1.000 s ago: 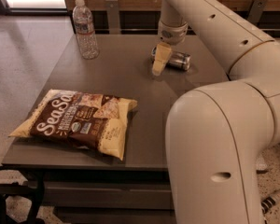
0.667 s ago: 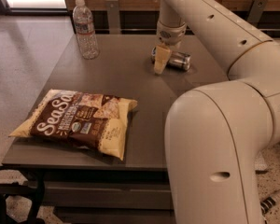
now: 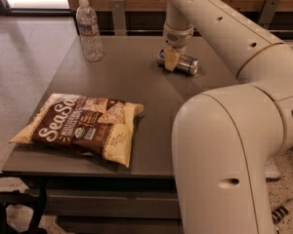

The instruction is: Place redbull can upright

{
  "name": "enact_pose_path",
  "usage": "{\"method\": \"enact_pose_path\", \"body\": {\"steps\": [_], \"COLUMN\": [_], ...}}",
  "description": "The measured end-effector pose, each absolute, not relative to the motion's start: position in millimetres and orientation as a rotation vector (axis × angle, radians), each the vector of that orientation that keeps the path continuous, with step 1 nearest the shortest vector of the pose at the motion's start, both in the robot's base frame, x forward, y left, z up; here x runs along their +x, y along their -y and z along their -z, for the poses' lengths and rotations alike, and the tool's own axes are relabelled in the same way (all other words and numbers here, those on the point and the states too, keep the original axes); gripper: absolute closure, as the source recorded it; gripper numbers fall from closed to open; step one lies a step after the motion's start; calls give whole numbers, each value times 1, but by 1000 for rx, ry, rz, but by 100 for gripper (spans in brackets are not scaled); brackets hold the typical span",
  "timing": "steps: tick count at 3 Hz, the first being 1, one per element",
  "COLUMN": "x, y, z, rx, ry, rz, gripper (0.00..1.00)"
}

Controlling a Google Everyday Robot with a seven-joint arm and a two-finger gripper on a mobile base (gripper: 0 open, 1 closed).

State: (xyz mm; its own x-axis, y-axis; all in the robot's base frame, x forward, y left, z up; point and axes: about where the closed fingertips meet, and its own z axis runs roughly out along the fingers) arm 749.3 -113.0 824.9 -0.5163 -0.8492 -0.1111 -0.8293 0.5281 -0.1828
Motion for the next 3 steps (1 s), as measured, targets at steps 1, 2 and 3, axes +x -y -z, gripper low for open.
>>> {"method": "enact_pose_path", "body": {"steps": [1, 2, 3], "x": [752, 753, 753], "y": [111, 111, 111], "z": [-820, -819, -821], "rx": [-1433, -1433, -1433], "ry": [-2574, -2574, -2574], "rz": [157, 157, 157], "gripper": [99, 100, 100]}}
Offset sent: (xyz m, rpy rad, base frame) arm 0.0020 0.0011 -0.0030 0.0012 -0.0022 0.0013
